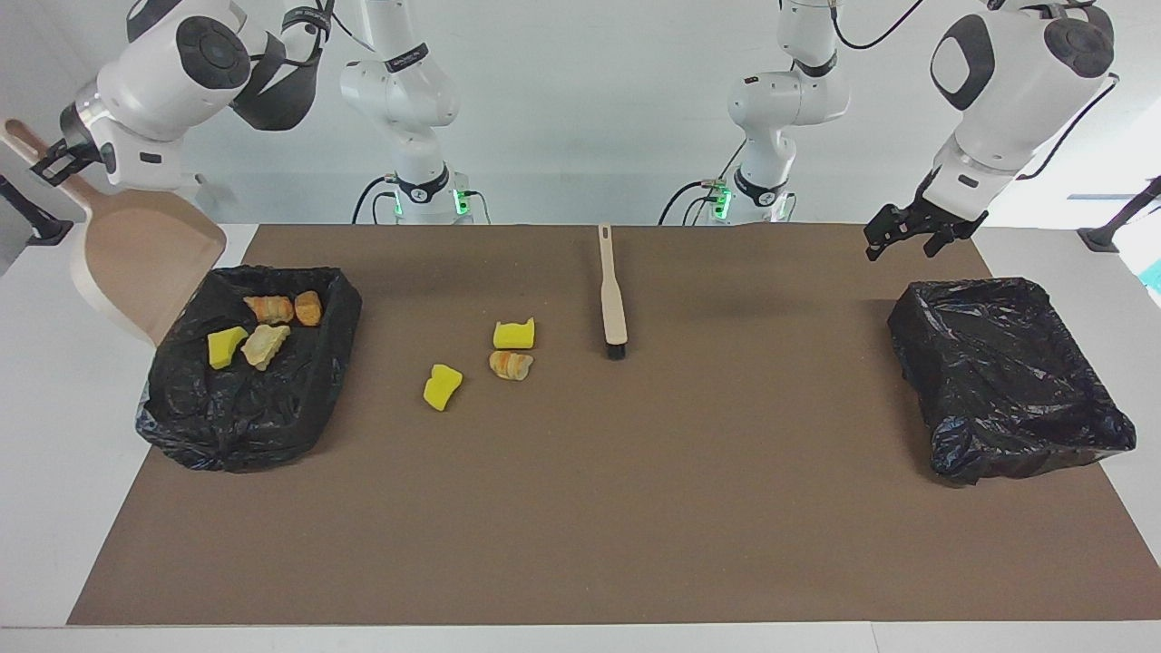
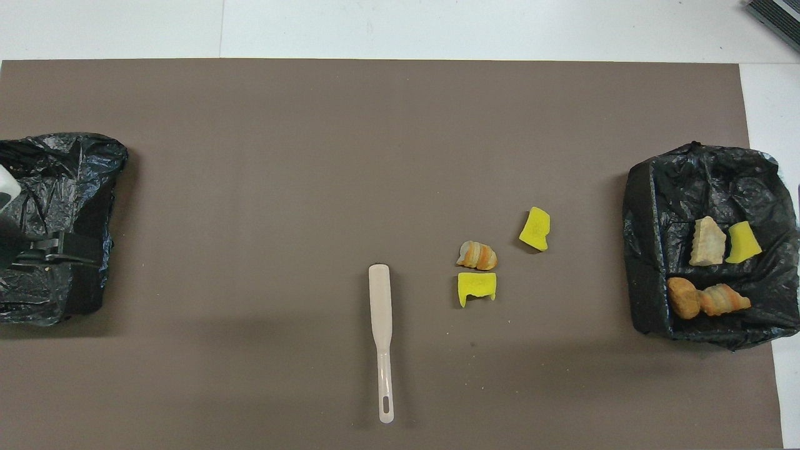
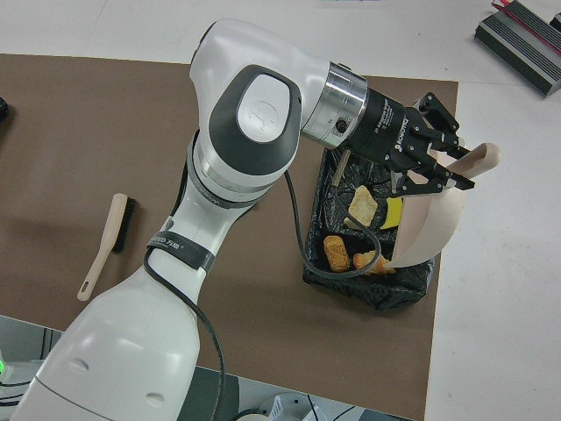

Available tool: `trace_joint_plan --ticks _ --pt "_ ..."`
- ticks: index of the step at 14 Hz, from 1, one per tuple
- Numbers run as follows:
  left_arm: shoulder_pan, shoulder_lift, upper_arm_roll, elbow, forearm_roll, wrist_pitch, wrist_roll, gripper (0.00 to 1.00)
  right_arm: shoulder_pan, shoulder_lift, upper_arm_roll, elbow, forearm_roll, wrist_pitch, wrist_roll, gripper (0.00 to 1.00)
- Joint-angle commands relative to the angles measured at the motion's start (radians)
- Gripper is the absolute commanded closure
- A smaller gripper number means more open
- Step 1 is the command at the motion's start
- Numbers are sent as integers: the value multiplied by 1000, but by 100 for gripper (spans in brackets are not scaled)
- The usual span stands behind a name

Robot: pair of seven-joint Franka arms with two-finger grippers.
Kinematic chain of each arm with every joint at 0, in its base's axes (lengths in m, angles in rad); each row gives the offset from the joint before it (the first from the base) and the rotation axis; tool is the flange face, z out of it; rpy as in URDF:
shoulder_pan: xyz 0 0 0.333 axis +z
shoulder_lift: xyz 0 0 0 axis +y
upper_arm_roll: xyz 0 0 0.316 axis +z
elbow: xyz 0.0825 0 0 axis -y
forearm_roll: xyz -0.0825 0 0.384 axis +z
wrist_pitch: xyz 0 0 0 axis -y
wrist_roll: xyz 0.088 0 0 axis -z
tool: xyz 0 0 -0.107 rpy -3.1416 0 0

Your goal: Sweep and dump trash in bin

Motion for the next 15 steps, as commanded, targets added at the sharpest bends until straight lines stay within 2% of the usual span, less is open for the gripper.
trace_joint_plan --ticks 1,5,7,9,11,13,15 --pt "10 -56 3 22 6 -32 9 0 -10 -4 6 20 118 -8 -40 100" --pt "-2 -82 -4 34 3 -44 -2 0 -6 -4 9 20 375 -9 -9 100" --pt "-5 -72 -6 80 3 -47 -5 0 -7 -6 9 14 509 -34 81 100" --pt "-7 -40 -7 145 3 -71 -7 0 5 -7 12 17 583 -87 267 100" --pt "-7 -33 -9 146 3 -67 -5 0 13 -6 17 14 679 -116 465 100" --pt "-10 -7 -14 151 11 -70 -7 0 29 3 20 11 756 -128 759 100" --pt "-10 32 -15 204 8 -74 -7 0 78 26 19 10 822 -128 958 100"
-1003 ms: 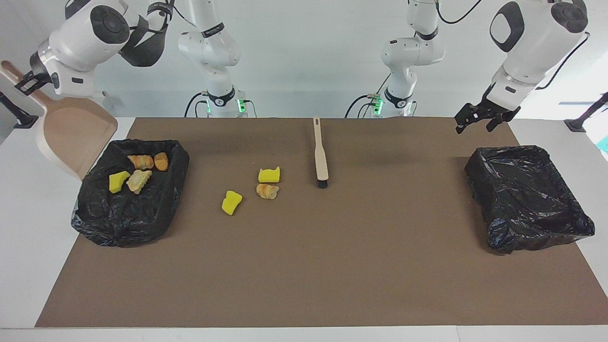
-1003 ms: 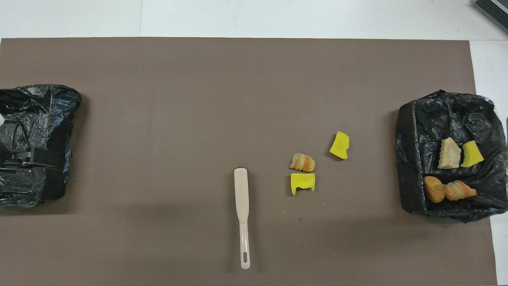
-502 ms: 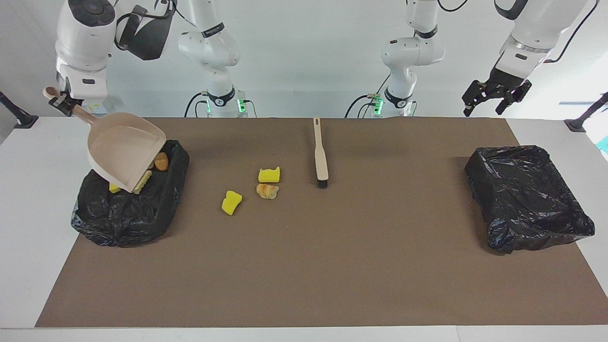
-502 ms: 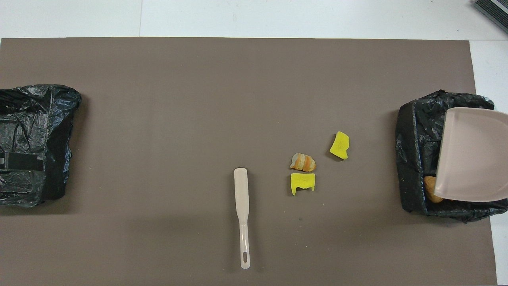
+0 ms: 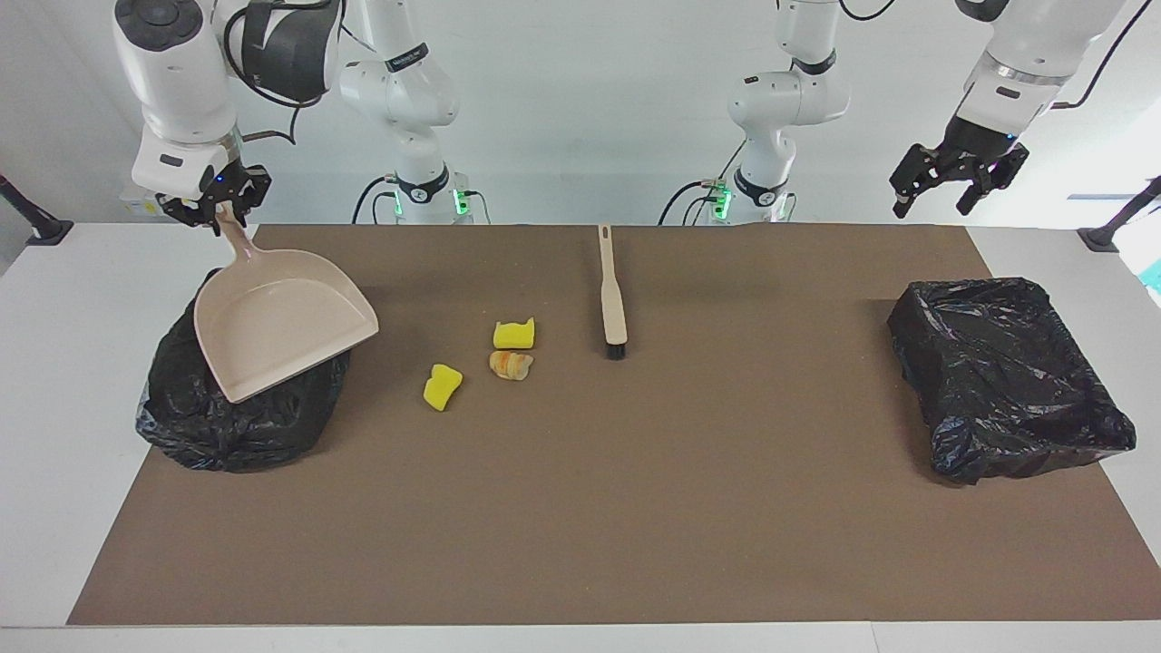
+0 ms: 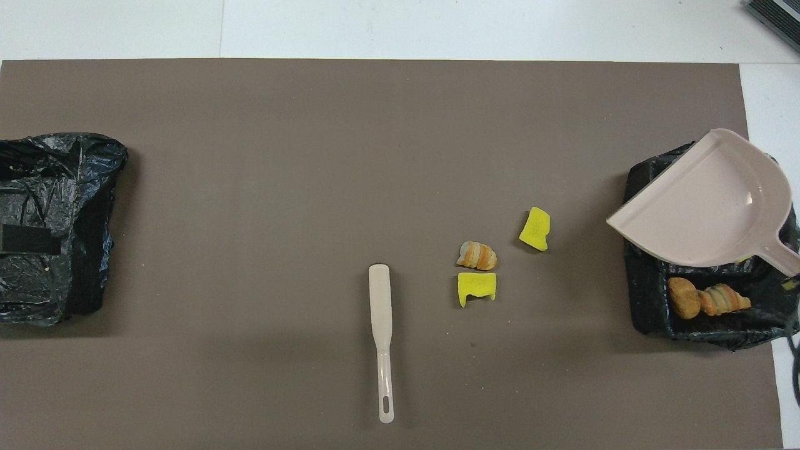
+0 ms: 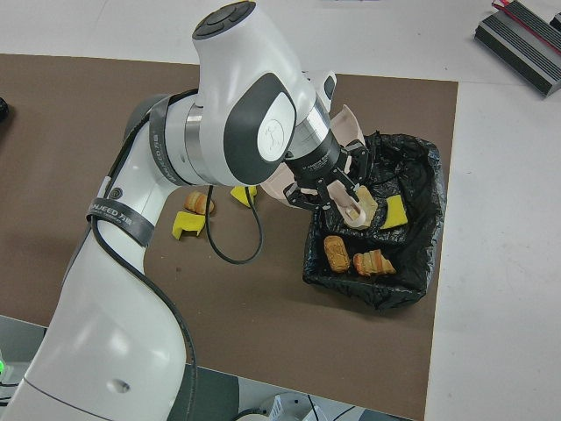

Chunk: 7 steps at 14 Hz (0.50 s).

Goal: Sweep and dump trash in bin
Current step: 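Bring the empty dustpan back from the bag with the right gripper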

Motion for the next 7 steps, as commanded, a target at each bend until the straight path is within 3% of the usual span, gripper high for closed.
trace_joint_plan --ticks 1,7 --pt "-10 66 -3 94 10 -40 -6 0 59 34 0 4 100 -5 246 100" --pt "-15 45 -7 88 10 -72 6 0 283 204 0 31 283 200 699 100"
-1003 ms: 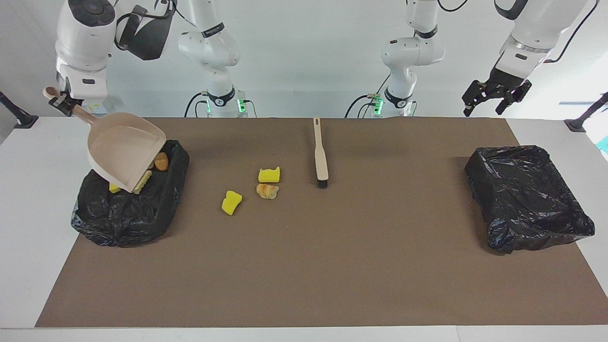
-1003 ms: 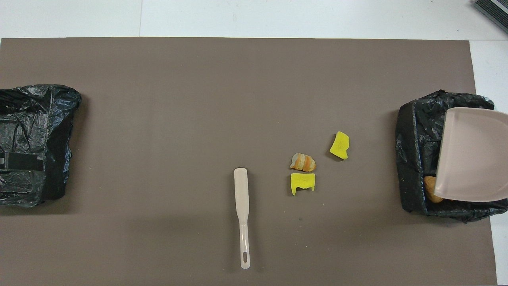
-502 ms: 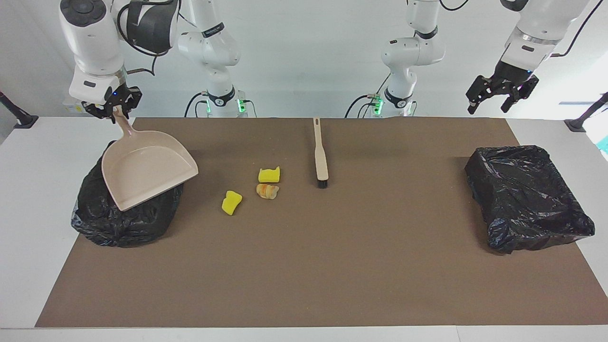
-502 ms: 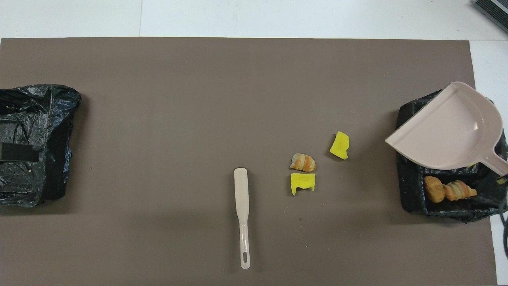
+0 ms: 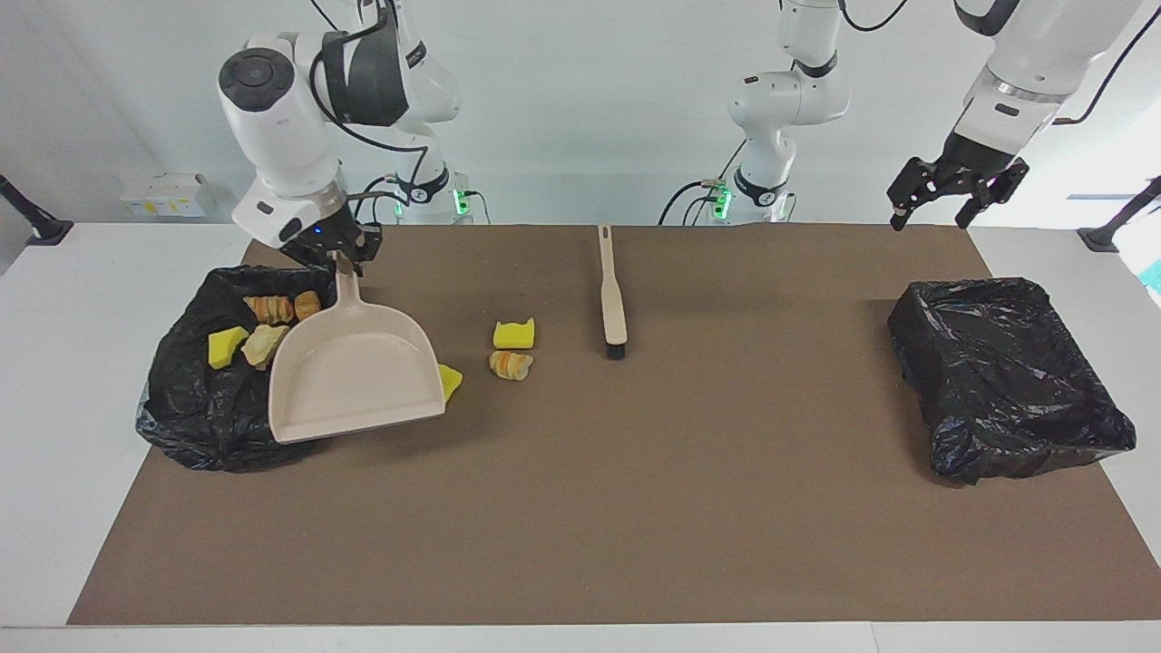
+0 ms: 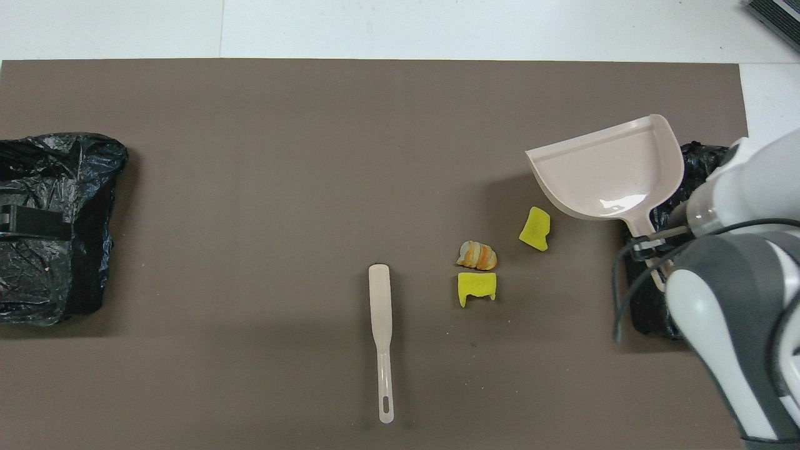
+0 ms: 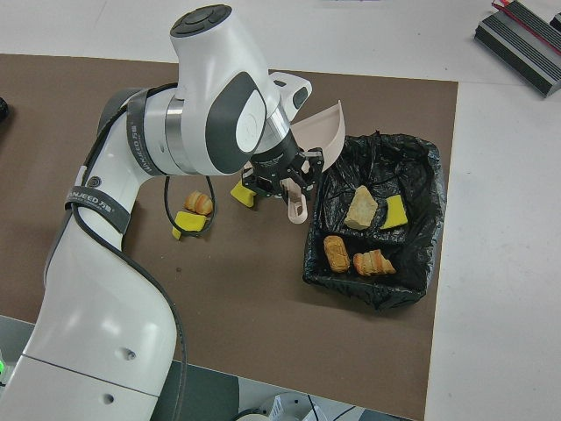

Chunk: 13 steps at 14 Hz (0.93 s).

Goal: Sweep and dump trash in bin
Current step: 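Bring the empty dustpan back from the bag with the right gripper, then set the dustpan down at the table center and withdraw the right gripper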

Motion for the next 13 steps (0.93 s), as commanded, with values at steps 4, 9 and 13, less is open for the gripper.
trace_joint_plan --ticks 4,9,13 --pt "3 -19 5 -9 4 -18 5 0 224 225 -6 169 44 133 337 100" --pt "5 -21 8 -8 5 -17 6 0 396 466 -6 362 33 232 614 100" --pt "5 -18 12 -3 7 -23 1 0 491 629 -7 470 24 350 728 100"
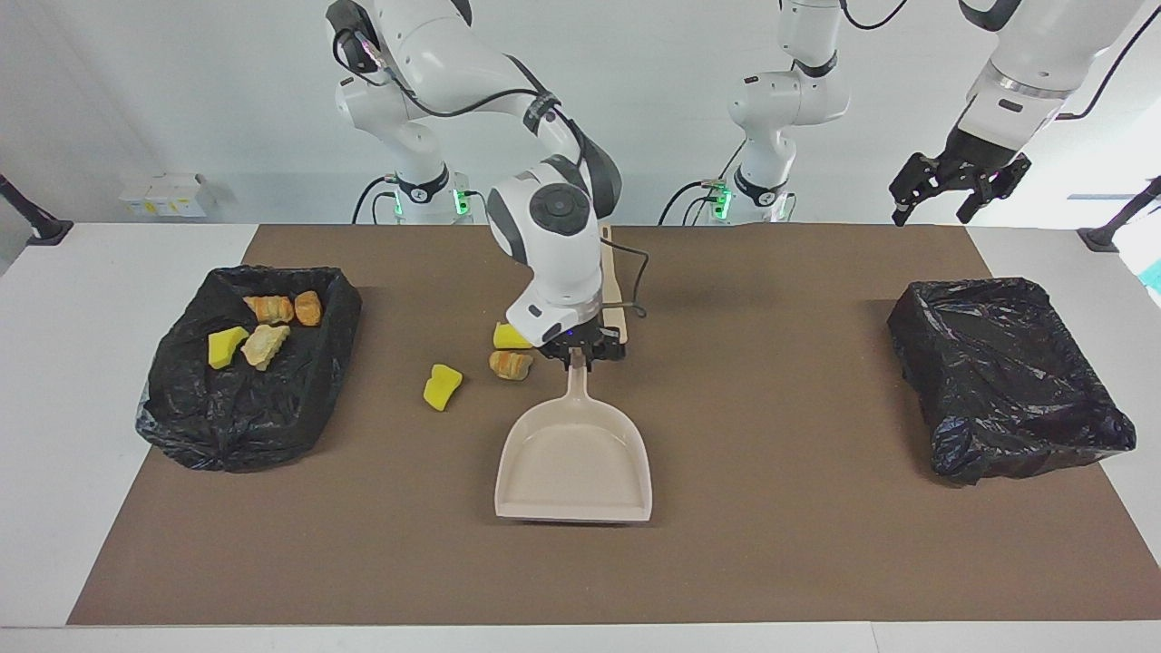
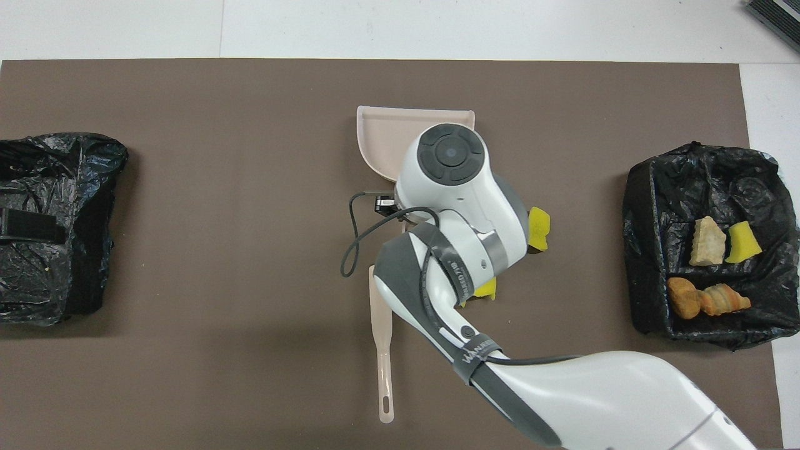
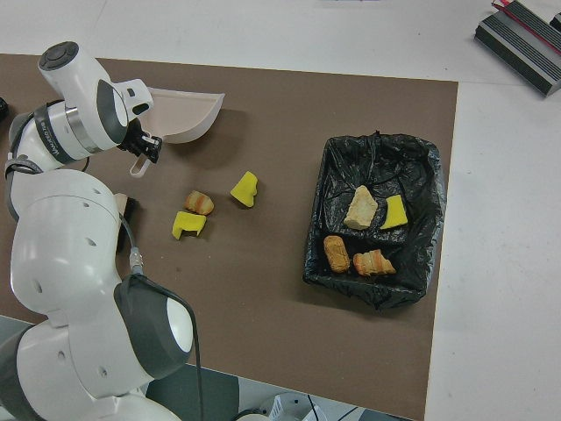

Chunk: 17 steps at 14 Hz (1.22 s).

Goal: Sweep and dump trash in bin
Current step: 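Set the dustpan down at the table center and withdraw the right gripper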

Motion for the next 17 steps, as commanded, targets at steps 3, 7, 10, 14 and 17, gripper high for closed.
trace_joint_plan --ticks 3,7,10,14,17 --pt "2 -16 2 -2 7 -27 0 0 44 96 -3 88 7 48 69 100" --pt "2 -16 2 -2 7 -27 0 0 46 67 -3 79 13 43 66 0" --pt "2 -14 2 -2 7 -28 0 0 50 -24 -2 -31 16 23 69 0" --pt "2 -14 2 -2 7 -28 0 0 52 -192 28 -237 75 20 76 0" --pt "2 -16 2 -2 7 -28 0 0 84 -329 41 -399 131 20 96 0"
